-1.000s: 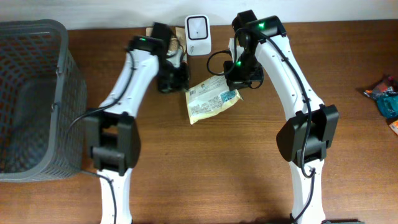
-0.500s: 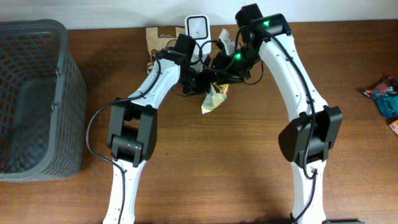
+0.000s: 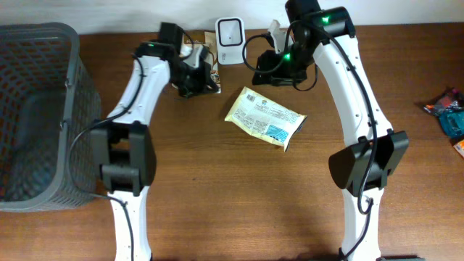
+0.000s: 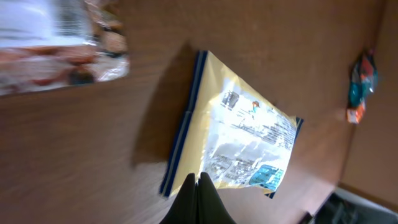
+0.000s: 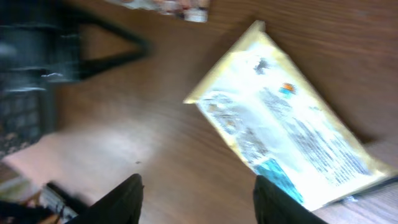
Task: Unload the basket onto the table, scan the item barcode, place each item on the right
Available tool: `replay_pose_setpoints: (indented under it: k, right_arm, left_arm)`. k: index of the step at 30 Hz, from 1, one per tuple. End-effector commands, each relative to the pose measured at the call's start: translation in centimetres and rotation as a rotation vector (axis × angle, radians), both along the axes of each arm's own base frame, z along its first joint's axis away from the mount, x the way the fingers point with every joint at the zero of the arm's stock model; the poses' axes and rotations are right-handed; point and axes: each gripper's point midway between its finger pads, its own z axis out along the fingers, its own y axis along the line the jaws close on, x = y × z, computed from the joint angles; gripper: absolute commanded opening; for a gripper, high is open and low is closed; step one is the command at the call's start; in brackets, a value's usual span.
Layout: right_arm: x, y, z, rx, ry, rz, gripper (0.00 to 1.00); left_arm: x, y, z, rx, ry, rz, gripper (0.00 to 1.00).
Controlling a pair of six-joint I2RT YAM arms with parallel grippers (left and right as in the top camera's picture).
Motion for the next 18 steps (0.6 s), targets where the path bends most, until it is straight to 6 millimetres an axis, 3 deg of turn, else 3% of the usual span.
replay_pose_setpoints:
  k: [1,4,5,7,8,9,11,13,18]
  right_arm:
    - [-0.1,-1.8,-0.4,-0.177,-0.073,0.06,0.65]
    - [-1.3,-1.2,-3.2,-0.268,-0.065,0.224,0.75]
    - [-1.5,-0.8,-4.3,-0.302,-0.065,0.255,0.79]
    - [-1.4,0.4,-7.1,-0.4,-0.091,0.284,0.86]
    - [-1.2,1.3,-8.5,-0.433,-0.114,0.29,0.87]
    - [-1.0,2.5,-9.8,-0.465,-0.152,0.312,0.87]
    - [-0.6,3.8,-11.2,-0.52,-0.22,0.332,0.89]
    - [0.1,5.4,-11.6,-0.577,-0.309,0.342,0.99]
    - [-0.5,7.7,-12.6,-0.596,-0.342,0.384,1.0]
  left_arm:
    - [1.8,6.3,4.1,0.245,-0.129,0.16,0.0]
    - [1.7,12.6,3.9,0.35,-0.023,0.432,0.0]
    - [1.4,13.8,3.7,0.355,0.006,0.465,0.21]
    - [0.9,15.9,3.4,0.363,0.044,0.498,0.77]
    - [0.7,16.5,3.3,0.368,0.056,0.51,0.92]
    - [0.6,17.1,3.2,0.378,0.06,0.521,0.99]
    - [0.4,18.2,3.0,0.411,0.068,0.54,0.99]
    - [0.0,19.3,2.9,0.446,0.078,0.557,0.99]
    - [-0.5,19.4,2.7,0.457,0.1,0.555,0.99]
